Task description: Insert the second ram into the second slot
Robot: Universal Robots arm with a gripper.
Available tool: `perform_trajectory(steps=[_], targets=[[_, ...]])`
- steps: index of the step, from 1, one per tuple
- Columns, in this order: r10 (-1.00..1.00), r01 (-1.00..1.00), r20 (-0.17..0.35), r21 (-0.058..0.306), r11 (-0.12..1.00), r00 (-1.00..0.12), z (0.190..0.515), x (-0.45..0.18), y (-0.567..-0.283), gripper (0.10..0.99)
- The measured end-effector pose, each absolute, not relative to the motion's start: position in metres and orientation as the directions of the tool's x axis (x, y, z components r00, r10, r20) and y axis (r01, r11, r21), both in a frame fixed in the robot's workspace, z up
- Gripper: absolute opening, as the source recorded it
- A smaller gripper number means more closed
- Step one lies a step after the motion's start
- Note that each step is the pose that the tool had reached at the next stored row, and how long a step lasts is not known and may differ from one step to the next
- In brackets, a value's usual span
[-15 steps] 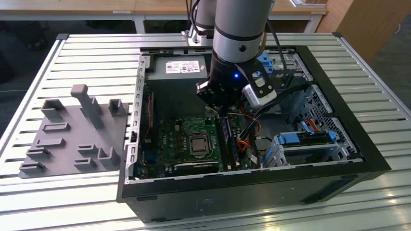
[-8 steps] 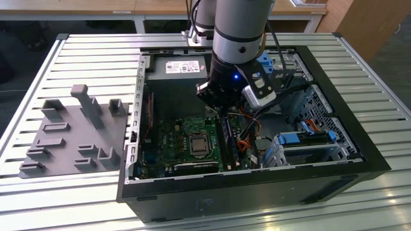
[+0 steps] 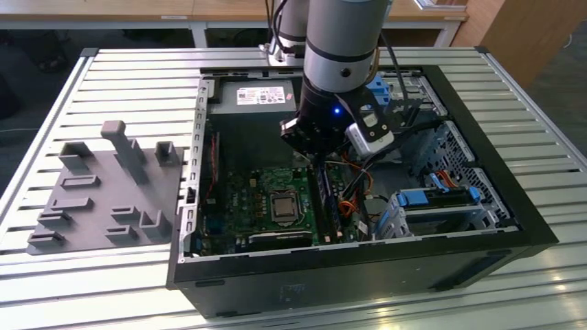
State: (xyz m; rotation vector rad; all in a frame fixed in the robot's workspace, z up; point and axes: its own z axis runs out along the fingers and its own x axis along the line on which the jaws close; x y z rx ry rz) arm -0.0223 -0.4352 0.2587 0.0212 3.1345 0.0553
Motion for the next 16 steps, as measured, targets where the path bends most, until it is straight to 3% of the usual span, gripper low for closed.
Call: perform_trajectory(steps=[16], targets=[[0.014, 0.013, -0.003, 0.035, 0.999, -1.000, 0.2541, -0.0223, -0.4354, 0.137]])
